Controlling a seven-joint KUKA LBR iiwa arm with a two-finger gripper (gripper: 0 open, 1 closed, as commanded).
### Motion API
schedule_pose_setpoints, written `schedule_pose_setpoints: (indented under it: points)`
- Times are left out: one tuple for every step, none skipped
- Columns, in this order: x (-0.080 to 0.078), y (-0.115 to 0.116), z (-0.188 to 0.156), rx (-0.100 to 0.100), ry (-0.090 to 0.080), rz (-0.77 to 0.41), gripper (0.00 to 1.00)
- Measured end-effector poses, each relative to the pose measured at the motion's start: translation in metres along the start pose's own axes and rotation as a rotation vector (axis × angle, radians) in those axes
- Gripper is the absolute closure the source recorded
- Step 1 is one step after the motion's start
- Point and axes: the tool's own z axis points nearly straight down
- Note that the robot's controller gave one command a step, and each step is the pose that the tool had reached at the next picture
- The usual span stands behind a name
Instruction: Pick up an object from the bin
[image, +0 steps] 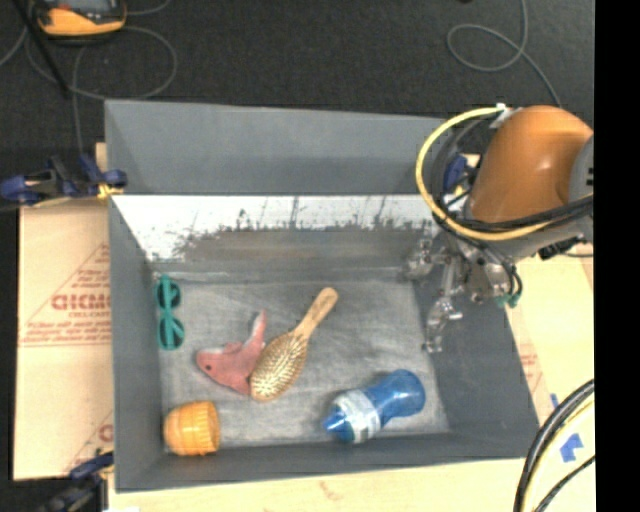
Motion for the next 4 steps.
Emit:
schedule_pose_setpoints:
  points:
    - [0.015, 0.03, 0.033, -0.002, 0.003, -0.389, 0.0]
    - [0.062, 0.044, 0.064, -0.006, 0.001, -0.509, 0.0]
    - [0.053, 0.05, 0.103, -0.004, 0.003, -0.797, 0.0]
    - [0.074, 0.062, 0.12, 0.024, -0.05, -0.73, 1.0]
